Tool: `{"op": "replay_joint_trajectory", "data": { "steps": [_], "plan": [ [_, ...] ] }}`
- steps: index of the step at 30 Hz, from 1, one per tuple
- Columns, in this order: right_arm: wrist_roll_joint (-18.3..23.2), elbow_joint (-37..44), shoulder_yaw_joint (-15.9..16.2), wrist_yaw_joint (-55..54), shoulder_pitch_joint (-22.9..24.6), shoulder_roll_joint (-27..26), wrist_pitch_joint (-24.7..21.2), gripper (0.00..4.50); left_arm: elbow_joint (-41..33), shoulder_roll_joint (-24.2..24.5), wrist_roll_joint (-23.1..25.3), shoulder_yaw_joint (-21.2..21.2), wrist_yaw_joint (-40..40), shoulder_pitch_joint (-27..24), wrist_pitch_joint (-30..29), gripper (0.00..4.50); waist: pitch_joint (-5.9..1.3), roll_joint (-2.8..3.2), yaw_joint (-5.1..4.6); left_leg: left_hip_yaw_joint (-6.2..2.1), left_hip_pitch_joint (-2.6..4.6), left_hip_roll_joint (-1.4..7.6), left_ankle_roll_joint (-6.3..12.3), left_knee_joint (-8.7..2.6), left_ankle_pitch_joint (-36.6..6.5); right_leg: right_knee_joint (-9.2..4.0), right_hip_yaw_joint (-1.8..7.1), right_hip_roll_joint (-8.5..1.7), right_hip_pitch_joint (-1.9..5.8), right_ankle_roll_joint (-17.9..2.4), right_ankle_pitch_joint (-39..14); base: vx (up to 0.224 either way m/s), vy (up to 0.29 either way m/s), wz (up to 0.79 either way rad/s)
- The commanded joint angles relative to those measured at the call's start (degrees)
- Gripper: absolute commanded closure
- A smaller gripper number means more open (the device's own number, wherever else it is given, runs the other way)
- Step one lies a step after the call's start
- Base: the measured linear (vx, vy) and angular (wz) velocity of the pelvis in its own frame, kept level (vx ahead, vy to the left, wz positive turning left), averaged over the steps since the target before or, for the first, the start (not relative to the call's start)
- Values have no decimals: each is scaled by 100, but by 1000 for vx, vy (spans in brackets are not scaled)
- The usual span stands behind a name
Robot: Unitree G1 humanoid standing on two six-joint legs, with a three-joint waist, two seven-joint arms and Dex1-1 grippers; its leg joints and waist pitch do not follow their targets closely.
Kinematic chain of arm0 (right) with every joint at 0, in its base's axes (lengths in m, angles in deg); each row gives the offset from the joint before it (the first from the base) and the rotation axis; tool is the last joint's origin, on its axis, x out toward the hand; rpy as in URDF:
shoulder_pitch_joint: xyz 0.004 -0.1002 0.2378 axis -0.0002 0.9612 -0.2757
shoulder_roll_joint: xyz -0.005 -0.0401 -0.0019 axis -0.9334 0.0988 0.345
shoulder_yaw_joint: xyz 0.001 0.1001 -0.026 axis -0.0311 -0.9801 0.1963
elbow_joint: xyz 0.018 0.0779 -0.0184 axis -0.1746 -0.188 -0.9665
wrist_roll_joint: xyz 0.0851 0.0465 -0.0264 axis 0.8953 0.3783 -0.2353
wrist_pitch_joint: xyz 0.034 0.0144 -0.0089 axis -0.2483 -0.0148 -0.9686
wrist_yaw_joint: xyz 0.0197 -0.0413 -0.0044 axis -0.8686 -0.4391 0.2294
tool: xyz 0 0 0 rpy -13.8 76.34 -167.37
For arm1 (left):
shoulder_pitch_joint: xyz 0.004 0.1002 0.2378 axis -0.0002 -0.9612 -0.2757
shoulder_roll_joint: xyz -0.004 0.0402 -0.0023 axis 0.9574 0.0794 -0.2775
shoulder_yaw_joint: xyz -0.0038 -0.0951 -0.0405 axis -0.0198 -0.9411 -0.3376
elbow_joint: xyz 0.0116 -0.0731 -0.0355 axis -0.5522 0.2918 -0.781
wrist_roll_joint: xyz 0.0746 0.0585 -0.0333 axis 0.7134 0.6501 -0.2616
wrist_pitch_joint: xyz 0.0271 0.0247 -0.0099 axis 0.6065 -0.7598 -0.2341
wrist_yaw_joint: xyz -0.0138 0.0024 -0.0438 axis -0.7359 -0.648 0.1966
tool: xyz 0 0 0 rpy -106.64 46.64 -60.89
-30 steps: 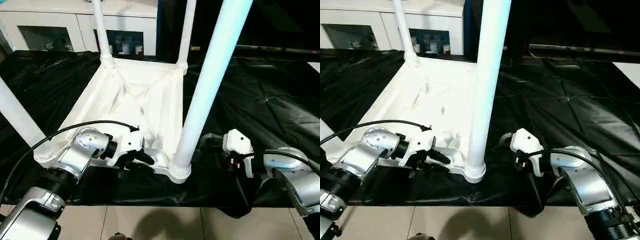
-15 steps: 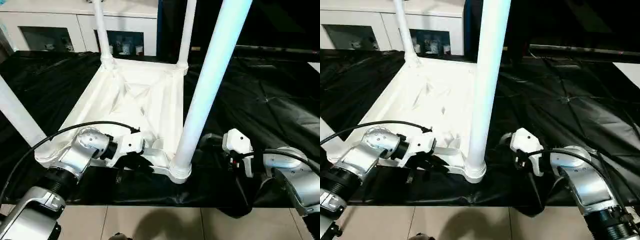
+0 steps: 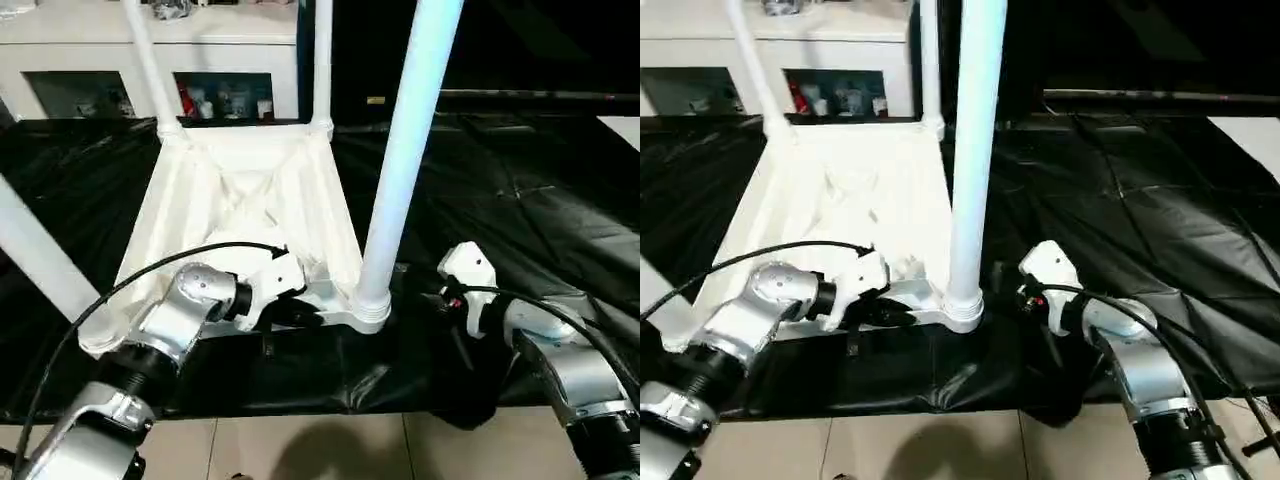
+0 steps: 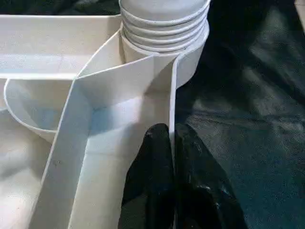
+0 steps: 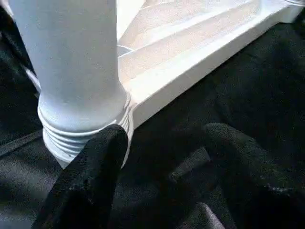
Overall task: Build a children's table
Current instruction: Rotate table base, then rotate leg to tighten
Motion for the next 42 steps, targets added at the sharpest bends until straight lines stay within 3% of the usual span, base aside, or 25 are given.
{"op": "replay_joint_trajectory", "data": {
  "steps": [1,7,9,13,17,24,28,30,34,38,42],
  "plan": [
    [350,60,126,271,-8,-169,108,111,168,-238,-67,-99,-498,-18,-89,450,-288,-91,22,-99,74,86,90,-365,-1809,-597,172,-295,204,-930,-1988,0,0,0],
    [595,344,273,825,43,-40,-50,59,501,-334,54,-126,-745,180,-98,450,-275,-147,-16,-123,26,71,141,-378,-1835,-625,156,-304,213,-686,-2365,0,0,0],
    [629,374,265,932,44,2,-124,35,529,-349,65,-144,-740,196,-81,450,-275,-144,-2,-114,62,77,154,-369,-1849,-654,170,-306,187,-666,-2500,0,0,0],
    [299,103,199,669,-88,27,109,6,505,-369,55,-134,-589,195,2,450,-275,-145,-3,-108,64,84,161,-376,-1839,-653,171,-298,167,-709,-2434,0,0,0],
    [-80,-325,207,-28,-337,-100,332,6,479,-331,37,-81,-478,189,53,450,-280,-143,-11,-103,78,77,83,-376,-1842,-657,169,-305,146,-735,-2489,0,0,0],
    [-4,-486,252,-25,-515,-264,207,6,466,-262,35,-84,-381,191,91,450,-293,-133,25,-87,66,88,154,-382,-1674,-608,182,-302,175,-864,-1958,0,0,0],
    [11,-647,313,43,-638,-399,265,6,534,-259,61,-91,-361,215,117,450,-283,-131,27,-88,70,87,151,-392,-1723,-619,178,-305,171,-853,-2065,0,0,0],
    [-13,-795,333,31,-718,-432,342,40,556,-256,81,-97,-359,219,129,450,-279,-135,20,-96,79,94,113,-401,-1797,-632,177,-312,161,-836,-2231,0,0,0],
    [-19,-902,339,92,-772,-437,391,65,546,-252,76,-115,-347,217,119,450,-271,-139,17,-97,85,102,83,-414,-1869,-640,182,-310,154,-803,-2293,0,0,0],
    [-23,-1035,318,165,-839,-469,473,113,589,-226,89,-125,-341,217,160,450,-277,-141,20,-95,69,99,109,-411,-1806,-628,189,-314,167,-822,-2163,0,0,0],
    [-20,-1152,358,229,-895,-462,543,132,616,-200,103,-128,-339,203,182,450,-273,-141,18,-91,79,97,111,-408,-1838,-638,186,-317,158,-831,-2241,0,0,0]
  ]
}}
